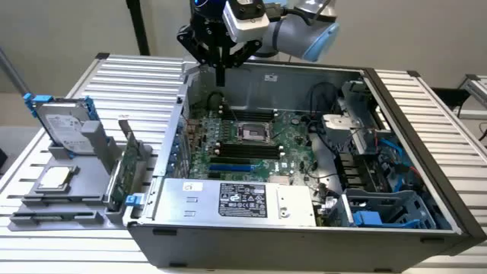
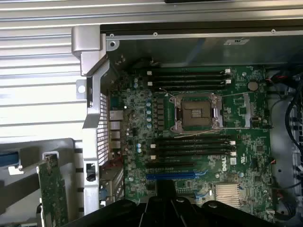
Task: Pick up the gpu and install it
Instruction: 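Reach for the gpu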
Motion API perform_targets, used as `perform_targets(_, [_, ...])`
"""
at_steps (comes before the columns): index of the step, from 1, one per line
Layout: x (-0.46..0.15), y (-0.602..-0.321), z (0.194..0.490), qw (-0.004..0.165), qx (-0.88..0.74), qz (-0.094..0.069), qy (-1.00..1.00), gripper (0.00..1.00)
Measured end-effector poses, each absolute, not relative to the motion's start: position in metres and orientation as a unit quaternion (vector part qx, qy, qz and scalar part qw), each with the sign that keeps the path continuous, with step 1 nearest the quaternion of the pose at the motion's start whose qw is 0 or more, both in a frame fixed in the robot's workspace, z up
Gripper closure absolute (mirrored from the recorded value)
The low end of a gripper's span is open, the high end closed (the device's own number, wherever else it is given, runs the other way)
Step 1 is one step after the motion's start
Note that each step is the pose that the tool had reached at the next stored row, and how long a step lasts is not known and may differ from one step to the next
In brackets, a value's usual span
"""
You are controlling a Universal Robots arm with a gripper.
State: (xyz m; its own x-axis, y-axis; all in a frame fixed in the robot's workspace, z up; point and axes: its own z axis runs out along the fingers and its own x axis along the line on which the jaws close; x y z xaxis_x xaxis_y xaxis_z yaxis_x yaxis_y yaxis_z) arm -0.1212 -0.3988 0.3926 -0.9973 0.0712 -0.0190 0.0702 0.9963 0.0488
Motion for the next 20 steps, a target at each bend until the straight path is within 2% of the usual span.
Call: perform_targets(20, [-0.1214,-0.3988,0.3926,0.010,0.035,0.024,0.999,0.89])
